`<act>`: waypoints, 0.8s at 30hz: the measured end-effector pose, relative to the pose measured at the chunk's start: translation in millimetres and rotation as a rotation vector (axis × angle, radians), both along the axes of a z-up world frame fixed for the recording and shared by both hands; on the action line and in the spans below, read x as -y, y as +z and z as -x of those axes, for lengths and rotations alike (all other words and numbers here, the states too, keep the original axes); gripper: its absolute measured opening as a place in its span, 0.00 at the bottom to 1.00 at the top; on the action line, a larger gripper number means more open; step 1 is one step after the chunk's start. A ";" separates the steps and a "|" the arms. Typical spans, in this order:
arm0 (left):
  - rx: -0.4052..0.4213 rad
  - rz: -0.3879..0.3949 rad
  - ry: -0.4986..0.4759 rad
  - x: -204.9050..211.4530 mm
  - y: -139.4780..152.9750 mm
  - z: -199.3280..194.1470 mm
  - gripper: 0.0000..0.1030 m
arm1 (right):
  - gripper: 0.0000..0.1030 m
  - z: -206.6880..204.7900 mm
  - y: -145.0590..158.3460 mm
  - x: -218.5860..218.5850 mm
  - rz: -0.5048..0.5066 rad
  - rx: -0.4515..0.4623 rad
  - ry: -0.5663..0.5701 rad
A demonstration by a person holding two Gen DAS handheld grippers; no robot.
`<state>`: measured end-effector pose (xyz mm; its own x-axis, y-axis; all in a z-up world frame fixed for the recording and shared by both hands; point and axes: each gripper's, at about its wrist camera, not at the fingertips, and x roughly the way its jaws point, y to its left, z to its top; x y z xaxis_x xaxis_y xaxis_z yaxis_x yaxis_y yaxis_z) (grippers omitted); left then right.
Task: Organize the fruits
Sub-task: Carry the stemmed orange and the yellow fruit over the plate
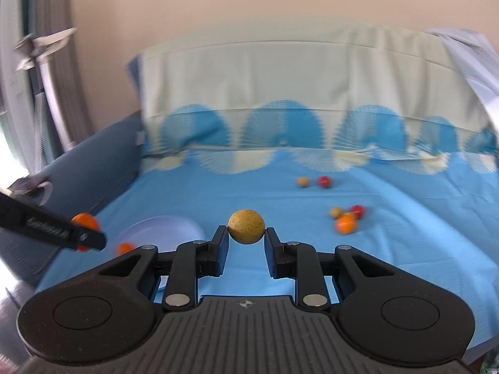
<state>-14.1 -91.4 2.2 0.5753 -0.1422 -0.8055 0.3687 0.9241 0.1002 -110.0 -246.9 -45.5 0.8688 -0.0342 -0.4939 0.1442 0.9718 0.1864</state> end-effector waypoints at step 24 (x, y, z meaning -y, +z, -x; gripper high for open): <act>-0.002 0.113 0.128 -101.2 7.7 34.5 0.38 | 0.25 29.8 31.6 -104.9 0.118 -0.003 0.197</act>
<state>-48.7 9.8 9.8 0.5931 -0.1575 -0.7895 0.2474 0.9689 -0.0074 -139.8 -142.0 -13.9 0.8628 0.0778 -0.4995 -0.0495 0.9963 0.0697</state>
